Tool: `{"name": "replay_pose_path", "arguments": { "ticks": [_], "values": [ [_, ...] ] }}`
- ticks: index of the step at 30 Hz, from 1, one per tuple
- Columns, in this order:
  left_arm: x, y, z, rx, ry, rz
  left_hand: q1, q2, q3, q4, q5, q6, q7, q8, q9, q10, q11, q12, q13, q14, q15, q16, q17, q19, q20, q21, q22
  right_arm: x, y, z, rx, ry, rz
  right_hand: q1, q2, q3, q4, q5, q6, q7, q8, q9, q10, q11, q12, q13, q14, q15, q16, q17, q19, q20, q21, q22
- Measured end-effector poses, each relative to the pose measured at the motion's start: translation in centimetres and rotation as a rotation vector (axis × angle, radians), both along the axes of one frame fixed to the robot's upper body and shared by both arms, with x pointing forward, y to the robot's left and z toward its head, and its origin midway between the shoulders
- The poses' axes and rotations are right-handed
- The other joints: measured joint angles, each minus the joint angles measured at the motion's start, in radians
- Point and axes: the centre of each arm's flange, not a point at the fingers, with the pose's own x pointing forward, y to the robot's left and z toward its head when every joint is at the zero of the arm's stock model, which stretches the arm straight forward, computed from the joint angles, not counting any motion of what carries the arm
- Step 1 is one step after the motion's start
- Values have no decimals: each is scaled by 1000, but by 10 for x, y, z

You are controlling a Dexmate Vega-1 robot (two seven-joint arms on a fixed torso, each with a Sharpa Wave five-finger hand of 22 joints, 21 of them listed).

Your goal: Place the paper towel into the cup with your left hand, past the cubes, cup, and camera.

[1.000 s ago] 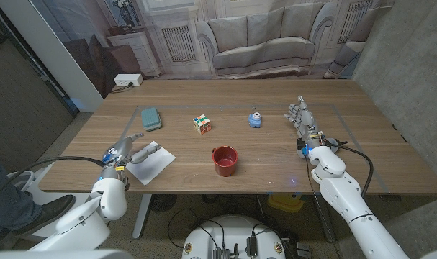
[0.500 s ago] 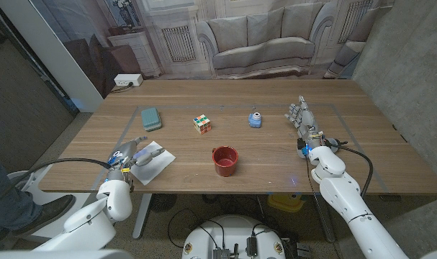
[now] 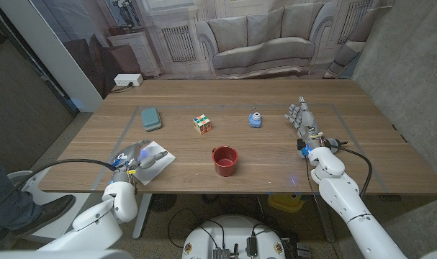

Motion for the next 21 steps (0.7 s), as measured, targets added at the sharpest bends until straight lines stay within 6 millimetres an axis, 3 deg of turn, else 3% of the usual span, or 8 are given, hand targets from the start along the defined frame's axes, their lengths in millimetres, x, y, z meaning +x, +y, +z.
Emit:
{"name": "replay_pose_path", "arguments": {
  "ticks": [6, 7, 21],
  "values": [
    [-1, 3, -1, 10, 0, 31, 4, 4, 0, 0, 0, 4, -4, 0, 0, 0, 0, 0, 0, 0, 0, 0, 0, 0, 0, 0, 0, 0, 0, -2, 2, 3, 0, 0, 0, -3, -3, 0, 0, 0, 0, 0, 0, 0, 0, 0, 0, 0, 0, 0, 0, 0, 0, 0],
    [1, -5, -5, 16, 11, 18, 4, 4, 0, 0, 0, 4, -4, 0, 0, 0, 0, 0, 0, 0, 0, 0, 0, 0, 0, 0, 0, 0, 0, -2, 3, 1, 2, 0, 0, -3, -3, 0, 0, 0, 0, 0, 0, 0, 0, 0, 0, 0, 0, 0, 0, 0, 0, 0],
    [2, -9, -14, 24, 24, 35, 10, 10, 0, 0, 0, 17, 2, 5, 0, -4, -4, 0, 0, 0, 0, 0, 0, -9, -2, 0, 0, -1, -2, -8, 11, 11, 3, 4, 4, -3, -3, 0, 0, 0, 0, 0, 0, 0, -4, 0, 0, 0, 0, 0, 9, 2, -8, 0]
  ]
}}
